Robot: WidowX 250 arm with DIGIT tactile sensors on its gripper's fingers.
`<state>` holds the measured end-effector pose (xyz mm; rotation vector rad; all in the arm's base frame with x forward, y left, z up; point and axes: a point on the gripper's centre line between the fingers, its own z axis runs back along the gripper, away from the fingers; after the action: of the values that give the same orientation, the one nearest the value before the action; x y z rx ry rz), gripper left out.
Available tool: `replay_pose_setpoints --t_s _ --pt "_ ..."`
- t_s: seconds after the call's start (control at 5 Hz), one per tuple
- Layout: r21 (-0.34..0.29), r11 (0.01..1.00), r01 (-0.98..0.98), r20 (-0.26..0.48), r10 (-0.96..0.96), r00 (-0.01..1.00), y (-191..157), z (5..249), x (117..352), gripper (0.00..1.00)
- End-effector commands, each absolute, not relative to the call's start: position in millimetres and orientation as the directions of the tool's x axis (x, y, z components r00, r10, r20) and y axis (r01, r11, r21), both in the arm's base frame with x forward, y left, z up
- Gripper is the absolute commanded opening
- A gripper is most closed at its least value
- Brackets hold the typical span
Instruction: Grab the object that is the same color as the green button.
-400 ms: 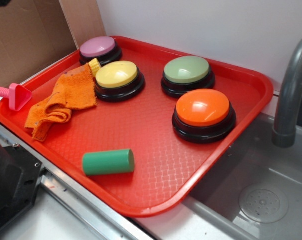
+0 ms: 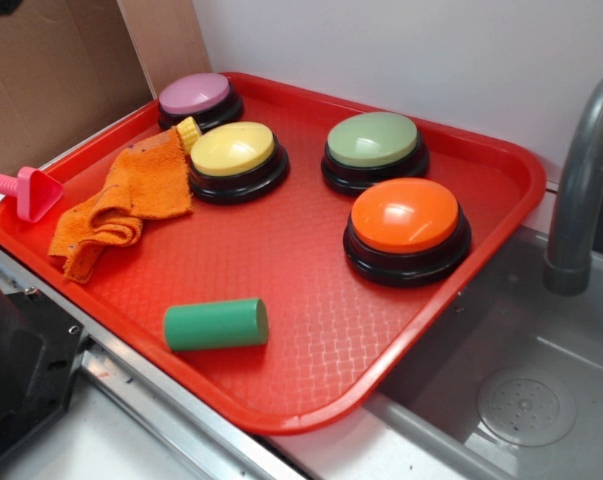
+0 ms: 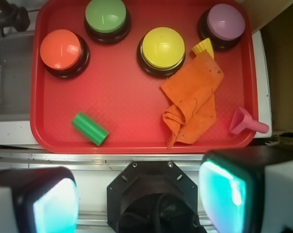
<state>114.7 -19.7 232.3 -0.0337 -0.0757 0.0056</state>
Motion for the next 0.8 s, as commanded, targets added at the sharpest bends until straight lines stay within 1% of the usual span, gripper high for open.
replay_pose_setpoints --t_s 0.0,0.2,0.4,0.6 --pt "-0.034 0.951 0.308 0.189 -0.296 0.936 -39 212 129 1.00" --pt "-0.080 0.916 0.394 0.170 -0.377 0.911 -42 182 130 1.00" --pt "-0.126 0.864 0.487 0.176 -0.463 0.868 -58 155 128 1.00" --pt "-0.121 0.844 0.523 0.165 -0.503 0.849 -69 123 125 1.00"
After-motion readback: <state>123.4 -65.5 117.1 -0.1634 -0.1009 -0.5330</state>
